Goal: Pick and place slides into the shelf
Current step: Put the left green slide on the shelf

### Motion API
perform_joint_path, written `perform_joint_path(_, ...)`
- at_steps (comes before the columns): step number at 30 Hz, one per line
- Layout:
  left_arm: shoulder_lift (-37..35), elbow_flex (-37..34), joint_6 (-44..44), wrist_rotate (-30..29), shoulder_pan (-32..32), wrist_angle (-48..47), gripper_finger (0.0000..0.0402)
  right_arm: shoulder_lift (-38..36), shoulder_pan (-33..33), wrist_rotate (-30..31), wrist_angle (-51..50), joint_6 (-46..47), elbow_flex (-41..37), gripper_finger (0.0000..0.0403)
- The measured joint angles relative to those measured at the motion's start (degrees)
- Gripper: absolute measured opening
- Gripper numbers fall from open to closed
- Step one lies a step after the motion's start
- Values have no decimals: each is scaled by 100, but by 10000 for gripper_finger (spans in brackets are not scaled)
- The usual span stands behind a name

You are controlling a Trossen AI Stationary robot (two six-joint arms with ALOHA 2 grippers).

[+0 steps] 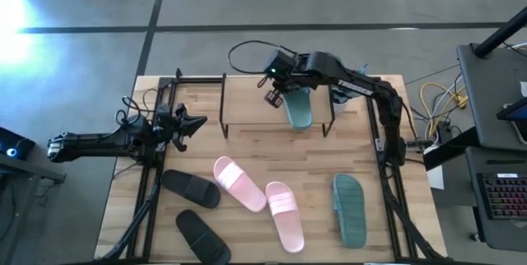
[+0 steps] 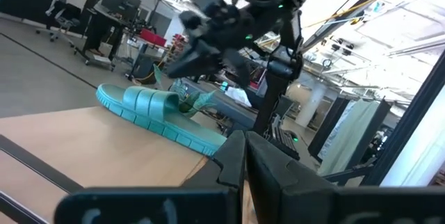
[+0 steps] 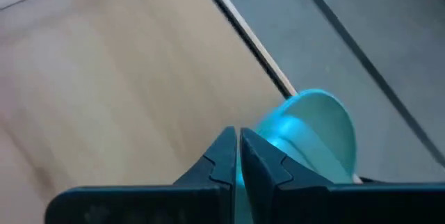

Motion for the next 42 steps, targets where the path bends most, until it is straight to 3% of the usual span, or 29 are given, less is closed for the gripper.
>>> perform_joint_path(7,15,-3,4,-2,1,1,0,-181,-29,280,-1901,516,-163,13)
perform_joint_path(13,42,-4,9,-3,1,-3,0,-262,-30,-323,-1160,634,-747,13)
perform_joint_path(28,33,-9,-2,-5,2,2,0,160,-41,23,65,522,-1126,13)
perform_joint_path(34,36,-10,-9,-4,2,2,0,160,-37,279,93,505,-1102,13)
perform_joint_path(42,37,-11,-15,-4,2,2,0,8,26,-213,-589,638,-1099,13)
